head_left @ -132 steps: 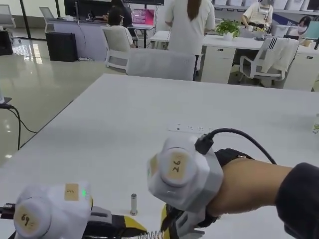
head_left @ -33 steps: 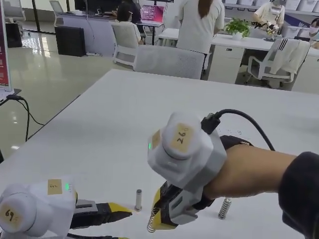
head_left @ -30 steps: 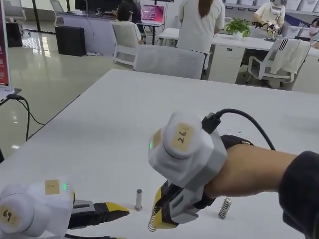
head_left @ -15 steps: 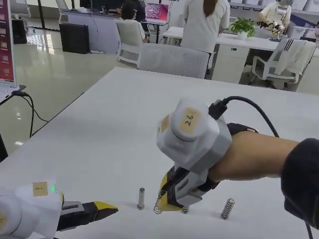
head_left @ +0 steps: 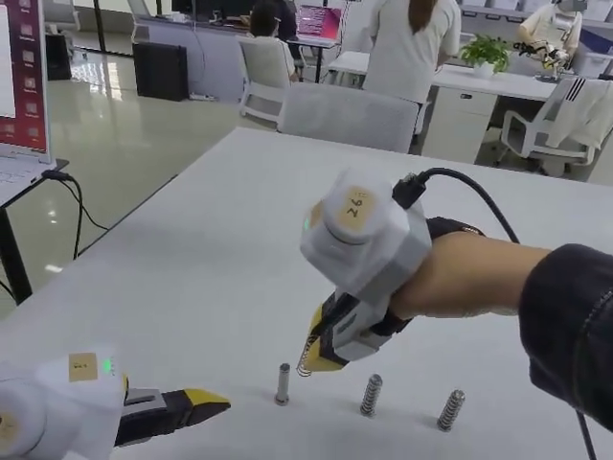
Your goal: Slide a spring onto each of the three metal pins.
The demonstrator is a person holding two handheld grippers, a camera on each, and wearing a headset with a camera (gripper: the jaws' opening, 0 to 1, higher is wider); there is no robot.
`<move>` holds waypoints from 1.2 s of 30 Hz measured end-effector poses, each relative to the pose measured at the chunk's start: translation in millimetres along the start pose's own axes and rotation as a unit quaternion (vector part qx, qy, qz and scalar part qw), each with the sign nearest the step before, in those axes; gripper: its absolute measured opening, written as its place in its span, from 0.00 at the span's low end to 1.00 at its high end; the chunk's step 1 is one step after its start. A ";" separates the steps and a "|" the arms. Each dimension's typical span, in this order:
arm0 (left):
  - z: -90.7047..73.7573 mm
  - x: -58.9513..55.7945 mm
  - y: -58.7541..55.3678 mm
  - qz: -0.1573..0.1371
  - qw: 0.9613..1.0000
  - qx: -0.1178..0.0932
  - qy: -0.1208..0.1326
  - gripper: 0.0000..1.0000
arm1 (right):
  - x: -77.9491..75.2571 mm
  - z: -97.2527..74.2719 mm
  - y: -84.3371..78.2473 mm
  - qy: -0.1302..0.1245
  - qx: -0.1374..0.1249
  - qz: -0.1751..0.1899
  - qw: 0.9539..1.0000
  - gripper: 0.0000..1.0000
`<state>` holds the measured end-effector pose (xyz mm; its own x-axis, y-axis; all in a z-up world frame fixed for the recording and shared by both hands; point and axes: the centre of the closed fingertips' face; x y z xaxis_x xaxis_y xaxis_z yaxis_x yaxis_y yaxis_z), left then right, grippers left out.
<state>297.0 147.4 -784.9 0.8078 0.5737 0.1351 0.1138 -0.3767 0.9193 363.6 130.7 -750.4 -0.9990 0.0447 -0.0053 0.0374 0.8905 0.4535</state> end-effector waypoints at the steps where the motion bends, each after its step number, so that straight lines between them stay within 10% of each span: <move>1: 0.1 -0.3 0.2 0.000 1.000 0.000 -0.001 0.52 | -1.4 1.3 1.2 -0.002 -0.001 -0.001 1.000 0.08; 36: -1.6 2.5 -8.1 -0.015 1.000 0.000 -0.004 0.55 | -24.8 46.8 2.8 -0.003 0.026 0.003 1.000 0.08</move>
<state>297.1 153.0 -791.4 0.8085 0.5790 0.1053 0.1377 -0.3601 0.9227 389.7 153.3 -790.7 -0.9985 0.0532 -0.0088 0.0450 0.9126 0.4064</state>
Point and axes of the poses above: the centre of the closed fingertips' face, and the gripper's own axes: z roughly forward along the fingers, x roughly to its left, y roughly out of its top, and after that the axes turned 15 degrees about z, right-handed
